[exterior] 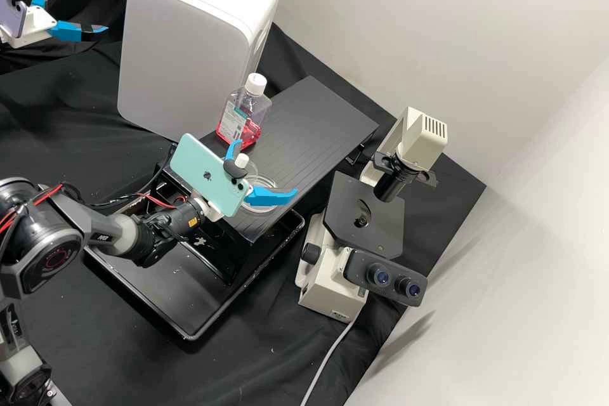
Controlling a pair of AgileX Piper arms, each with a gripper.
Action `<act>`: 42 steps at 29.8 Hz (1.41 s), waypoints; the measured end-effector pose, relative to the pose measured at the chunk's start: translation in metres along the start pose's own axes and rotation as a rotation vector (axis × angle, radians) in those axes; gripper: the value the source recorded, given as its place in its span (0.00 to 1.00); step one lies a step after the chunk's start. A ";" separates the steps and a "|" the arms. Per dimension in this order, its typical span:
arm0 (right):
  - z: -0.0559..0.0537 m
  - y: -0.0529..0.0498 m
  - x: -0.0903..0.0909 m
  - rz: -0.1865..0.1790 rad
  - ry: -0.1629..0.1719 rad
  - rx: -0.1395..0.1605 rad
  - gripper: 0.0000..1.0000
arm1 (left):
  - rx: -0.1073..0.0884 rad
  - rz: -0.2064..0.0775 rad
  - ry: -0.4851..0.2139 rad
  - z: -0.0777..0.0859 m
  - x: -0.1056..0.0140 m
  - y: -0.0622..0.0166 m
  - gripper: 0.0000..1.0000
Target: Place the lid on the petri dish
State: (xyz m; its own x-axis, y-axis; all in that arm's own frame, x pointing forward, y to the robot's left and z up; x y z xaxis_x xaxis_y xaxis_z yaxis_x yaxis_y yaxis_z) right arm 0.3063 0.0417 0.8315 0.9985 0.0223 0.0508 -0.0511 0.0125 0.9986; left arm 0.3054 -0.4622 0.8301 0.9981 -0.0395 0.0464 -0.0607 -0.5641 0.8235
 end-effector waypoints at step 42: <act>0.000 0.000 0.000 0.000 0.000 0.000 1.00 | -0.238 -0.125 -0.322 0.079 -0.047 -0.0491 1.00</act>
State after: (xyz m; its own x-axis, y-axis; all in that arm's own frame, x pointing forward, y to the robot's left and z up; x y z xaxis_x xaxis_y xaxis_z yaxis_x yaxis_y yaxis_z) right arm 0.3063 0.0417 0.8315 0.9985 0.0223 0.0508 -0.0511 0.0125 0.9986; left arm 0.2608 -0.4978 0.7429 0.9423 -0.2602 -0.2106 0.1020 -0.3761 0.9209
